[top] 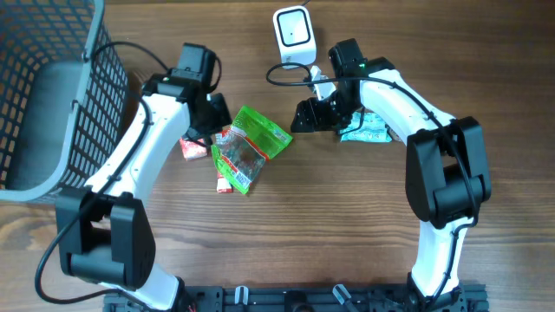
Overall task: Scan the item barcode
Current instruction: 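Grasp the green snack bag with both grippers and lift it, then carry the green snack bag right with the right gripper, left gripper releasing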
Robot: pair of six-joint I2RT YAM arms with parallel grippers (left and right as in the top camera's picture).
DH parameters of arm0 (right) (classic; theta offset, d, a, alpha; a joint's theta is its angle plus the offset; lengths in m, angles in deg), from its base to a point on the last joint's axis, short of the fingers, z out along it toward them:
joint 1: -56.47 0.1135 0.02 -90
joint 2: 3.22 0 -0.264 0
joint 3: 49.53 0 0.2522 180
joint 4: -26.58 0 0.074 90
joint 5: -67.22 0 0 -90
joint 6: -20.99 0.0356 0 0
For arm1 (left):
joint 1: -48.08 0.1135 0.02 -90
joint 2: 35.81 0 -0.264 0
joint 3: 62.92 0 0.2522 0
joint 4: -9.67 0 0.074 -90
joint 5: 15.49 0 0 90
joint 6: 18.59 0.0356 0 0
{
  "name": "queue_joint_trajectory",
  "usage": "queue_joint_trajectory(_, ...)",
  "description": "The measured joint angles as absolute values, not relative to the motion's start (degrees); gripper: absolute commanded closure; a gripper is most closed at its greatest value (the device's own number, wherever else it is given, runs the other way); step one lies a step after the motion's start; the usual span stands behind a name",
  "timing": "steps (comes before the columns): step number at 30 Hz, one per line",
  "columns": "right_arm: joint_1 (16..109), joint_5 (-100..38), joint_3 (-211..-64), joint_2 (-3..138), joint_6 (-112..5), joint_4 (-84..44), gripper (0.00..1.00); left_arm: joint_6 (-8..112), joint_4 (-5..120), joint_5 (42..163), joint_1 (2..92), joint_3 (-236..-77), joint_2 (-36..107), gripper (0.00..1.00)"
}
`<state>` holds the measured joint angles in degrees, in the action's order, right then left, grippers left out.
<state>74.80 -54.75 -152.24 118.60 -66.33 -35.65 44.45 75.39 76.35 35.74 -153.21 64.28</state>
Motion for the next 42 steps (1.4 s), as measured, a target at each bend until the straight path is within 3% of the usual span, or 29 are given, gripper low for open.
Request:
queue_joint_trajectory(6, 75.1, -54.9, -152.2, 118.6, -66.4, -36.3, 0.27, 42.6, 58.3, 81.8, 32.0, -142.2, 70.4, 0.96)
queue_joint_trajectory(10, 75.1, -54.8, -152.2, 118.6, -66.6, -36.4, 0.18, 42.1, 55.8, 83.2, 23.2, -141.9, 71.3, 0.96)
queue_joint_trajectory(13, 75.1, -52.6, -152.2, 118.6, -66.8, -38.0, 0.17, 42.1, 56.9, 84.3, 20.9, -142.0, 71.3, 0.96)
queue_joint_trajectory(16, 75.1, -52.1, -152.2, 118.6, -66.9, -40.8, 0.3, 42.2, 64.6, 84.5, 24.1, -144.8, 70.7, 0.96)
queue_joint_trajectory(22, 75.1, -51.9, -152.2, 118.6, -69.0, -50.3, 0.29, 42.2, 77.1, 84.5, 27.8, -148.7, 64.4, 0.96)
queue_joint_trajectory(29, 78.0, -55.8, -151.3, 118.6, -69.3, -49.7, 0.25, 41.9, 69.8, 84.5, 25.5, -137.1, 64.8, 0.96)
queue_joint_trajectory(34, 80.3, -66.7, -141.5, 118.3, -69.4, -38.8, 0.27, 40.4, 64.7, 84.5, 25.6, -134.0, 64.6, 0.96)
queue_joint_trajectory(39, 82.9, -75.8, -136.2, 118.2, -66.7, -28.9, 0.33, 39.1, 61.8, 84.9, 25.6, -131.9, 63.7, 0.96)
queue_joint_trajectory(40, 83.6, -76.3, -135.8, 118.1, -65.1, -26.9, 0.39, 39.1, 61.5, 84.9, 25.7, -131.7, 63.6, 0.96)
queue_joint_trajectory(41, 84.4, -76.3, -135.6, 118.1, -63.7, -25.5, 0.52, 38.9, 61.4, 84.9, 25.7, -131.6, 63.6, 0.96)
queue_joint_trajectory(42, 85.4, -75.9, -135.5, 118.1, -62.5, -23.7, 0.77, 38.9, 61.3, 84.9, 25.8, -131.5, 63.6, 0.96)
